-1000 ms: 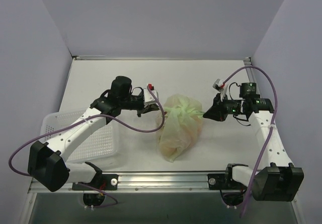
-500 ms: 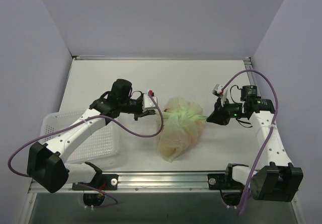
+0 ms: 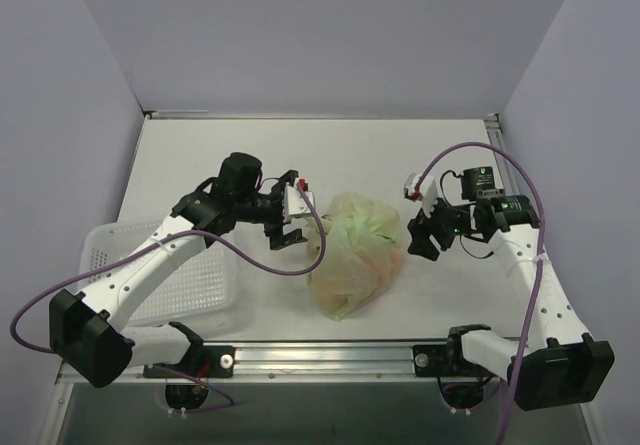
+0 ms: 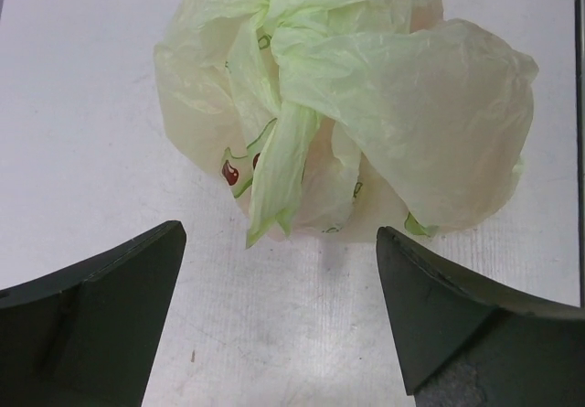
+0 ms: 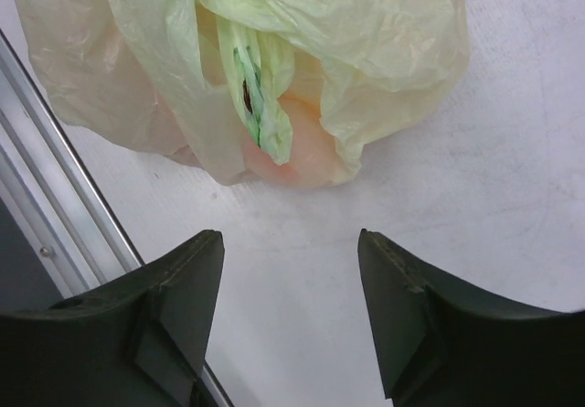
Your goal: Place the fake fruits into the plastic bag and tie a complex knot
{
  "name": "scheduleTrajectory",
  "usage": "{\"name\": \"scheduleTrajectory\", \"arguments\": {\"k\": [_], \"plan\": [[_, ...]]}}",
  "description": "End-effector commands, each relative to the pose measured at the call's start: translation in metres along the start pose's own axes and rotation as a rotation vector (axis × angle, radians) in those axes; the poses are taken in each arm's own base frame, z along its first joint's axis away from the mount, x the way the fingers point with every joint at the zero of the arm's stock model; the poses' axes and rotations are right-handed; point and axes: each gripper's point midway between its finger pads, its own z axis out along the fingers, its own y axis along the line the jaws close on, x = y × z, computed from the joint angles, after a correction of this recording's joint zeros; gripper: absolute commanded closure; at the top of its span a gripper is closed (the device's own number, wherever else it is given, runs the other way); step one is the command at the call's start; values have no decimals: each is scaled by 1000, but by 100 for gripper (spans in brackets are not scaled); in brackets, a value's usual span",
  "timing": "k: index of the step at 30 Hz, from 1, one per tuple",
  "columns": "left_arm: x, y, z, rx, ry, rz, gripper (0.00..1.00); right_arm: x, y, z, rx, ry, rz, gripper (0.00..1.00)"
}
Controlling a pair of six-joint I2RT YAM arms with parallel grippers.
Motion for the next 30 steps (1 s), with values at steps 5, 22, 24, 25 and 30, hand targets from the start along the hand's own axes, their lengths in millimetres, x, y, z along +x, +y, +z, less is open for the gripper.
{"name": "scheduleTrajectory", "arguments": {"k": [5, 22, 24, 25, 30], "plan": [[-20, 4, -3, 6, -35, 65, 11, -11, -10, 12, 62, 33, -45, 55], [-14, 24, 7, 7, -50, -37, 22, -20, 19, 56, -110, 28, -111, 64], [-12, 24, 8, 8, -47, -42, 22, -18, 21, 59, -121, 35, -117, 65], [-12, 24, 9, 8, -47, -42, 22, -18, 22, 59, -125, 37, -121, 66], [-10, 25, 9, 7, -46, -46, 22, -15, 29, 63, -145, 55, -143, 68]]}}
